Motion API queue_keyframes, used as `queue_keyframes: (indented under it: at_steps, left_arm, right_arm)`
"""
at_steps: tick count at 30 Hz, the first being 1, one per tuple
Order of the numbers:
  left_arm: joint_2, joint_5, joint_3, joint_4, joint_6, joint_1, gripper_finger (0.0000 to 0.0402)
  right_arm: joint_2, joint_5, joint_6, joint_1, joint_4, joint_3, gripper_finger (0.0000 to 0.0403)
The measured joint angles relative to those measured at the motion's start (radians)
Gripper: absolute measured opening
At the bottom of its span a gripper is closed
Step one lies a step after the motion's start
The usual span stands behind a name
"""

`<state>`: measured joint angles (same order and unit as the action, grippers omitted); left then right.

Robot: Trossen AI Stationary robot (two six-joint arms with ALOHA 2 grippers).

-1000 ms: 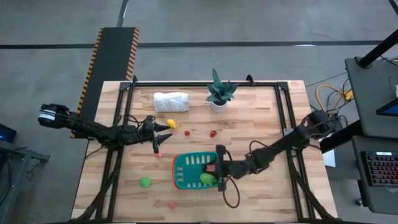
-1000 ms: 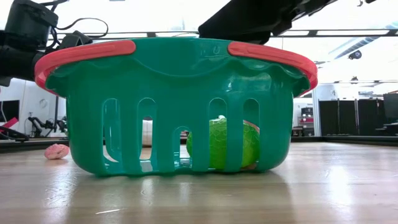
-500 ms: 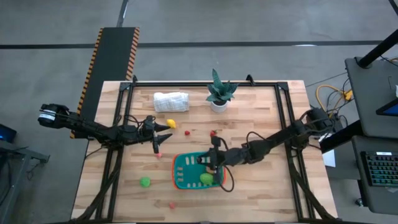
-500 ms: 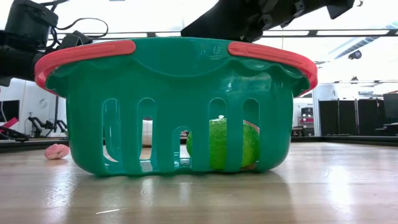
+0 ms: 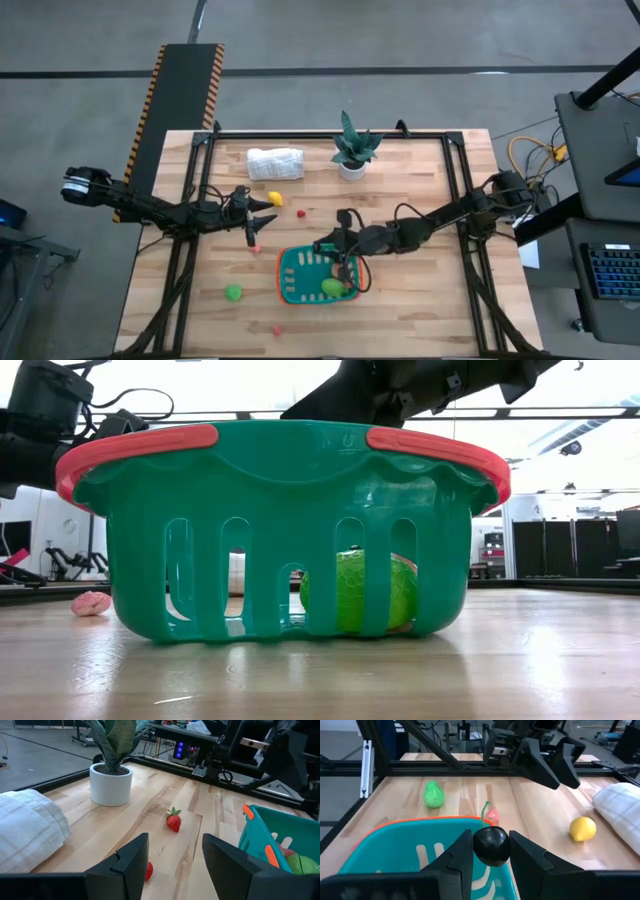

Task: Pick and placing Produce into tupperware
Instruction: Put the black cherry into the blue bin

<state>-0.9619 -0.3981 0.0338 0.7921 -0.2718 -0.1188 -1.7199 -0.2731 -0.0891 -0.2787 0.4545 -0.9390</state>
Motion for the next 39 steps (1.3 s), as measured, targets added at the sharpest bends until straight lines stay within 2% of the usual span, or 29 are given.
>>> queue_keyframes:
  at_steps: [10, 16, 21, 30, 34, 39]
  left_arm:
    - [0.000, -0.011, 0.000, 0.000, 0.000, 0.000, 0.0173]
    - [0.000, -0.011, 0.000, 0.000, 0.017, 0.000, 0.0173]
    - [0.000, -0.011, 0.000, 0.000, 0.020, 0.000, 0.0173]
    - [0.000, -0.011, 0.000, 0.000, 0.021, 0.000, 0.0173]
    - [0.000, -0.012, 0.000, 0.000, 0.022, 0.000, 0.0173]
    - [0.000, -0.011, 0.000, 0.001, 0.023, 0.000, 0.0173]
  right_arm:
    - [0.000, 0.010, -0.126, 0.003, -0.027, 0.000, 0.0098]
    - [0.000, 0.011, -0.243, 0.001, -0.126, -0.008, 0.0098]
    - [-0.001, 0.011, -0.278, -0.009, -0.334, -0.092, 0.0098]
    - [-0.004, 0.011, -0.250, -0.052, -0.567, -0.256, 0.0098]
    - [-0.037, 0.016, -0.243, -0.050, -0.677, -0.326, 0.0098]
    - [-0.125, 0.055, -0.213, -0.050, -0.731, -0.419, 0.0098]
